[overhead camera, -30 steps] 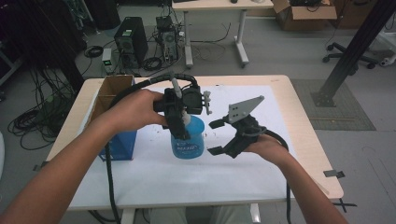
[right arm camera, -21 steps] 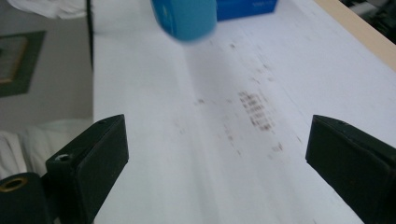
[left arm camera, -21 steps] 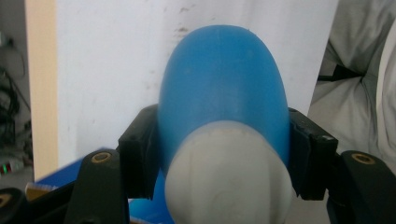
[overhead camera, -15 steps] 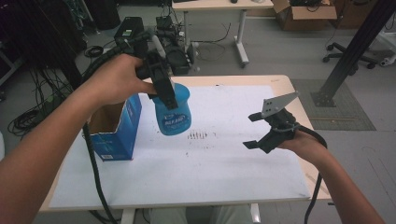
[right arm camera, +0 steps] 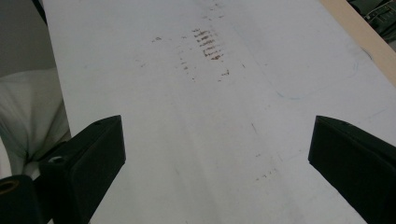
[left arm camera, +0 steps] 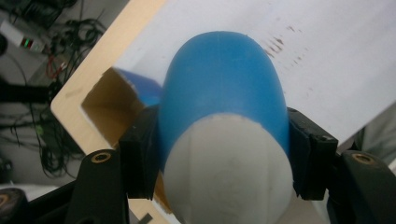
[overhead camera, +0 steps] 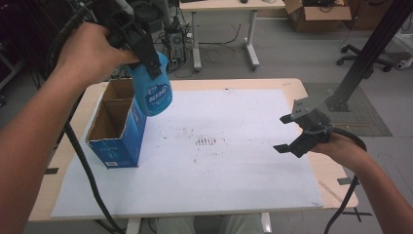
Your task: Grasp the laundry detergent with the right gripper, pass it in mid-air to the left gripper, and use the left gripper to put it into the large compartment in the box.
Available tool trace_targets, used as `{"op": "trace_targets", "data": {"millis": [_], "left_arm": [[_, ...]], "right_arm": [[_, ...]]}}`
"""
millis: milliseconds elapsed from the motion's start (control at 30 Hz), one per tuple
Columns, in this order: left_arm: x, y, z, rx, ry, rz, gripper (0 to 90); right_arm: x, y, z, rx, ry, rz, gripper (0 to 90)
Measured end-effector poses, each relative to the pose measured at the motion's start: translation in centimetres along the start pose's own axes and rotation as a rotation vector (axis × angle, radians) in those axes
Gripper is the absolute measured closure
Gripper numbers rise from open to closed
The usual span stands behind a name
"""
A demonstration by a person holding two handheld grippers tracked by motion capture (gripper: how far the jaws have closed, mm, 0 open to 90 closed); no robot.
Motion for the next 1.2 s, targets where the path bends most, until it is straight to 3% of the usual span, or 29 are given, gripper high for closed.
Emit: {"op": "trace_targets", "data": {"millis": [100,200,733,933,1200], "left_arm": [[-0.2,1.3,-0.4,-0.089,0.010,0.013,38.0],[-0.2,2.5,-0.9,-0.152,0.028,0.025,38.0],[1.3,6.4,-4.1,-0.388,0.088,0.085,38.1],[2.8,7.1,-5.4,-0.445,0.109,0.099,38.1],[4.9,7.5,-6.5,-0.479,0.135,0.117,38.1]], "right_arm": [[-0.4,-0.1,-0.4,0.008,0.015,-0.005,3.5],[-0.9,-0.4,-0.7,0.015,0.021,-0.013,3.5],[-1.4,-0.3,-1.0,0.003,0.041,-0.038,3.9],[-1.4,-0.1,-1.0,-0.011,0.058,-0.047,4.1],[-1.3,-0.3,-1.3,-0.004,0.051,-0.052,4.3]]}}
Point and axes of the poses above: each handheld gripper's, and its own axes: x roughly forward along the jaws, z roughly out of its top, y roughly to its left, the point moved 6 cm from there along x, roughly forward along the jaws, and after that the axes turned 15 degrees about z, right-handed, at the moved point
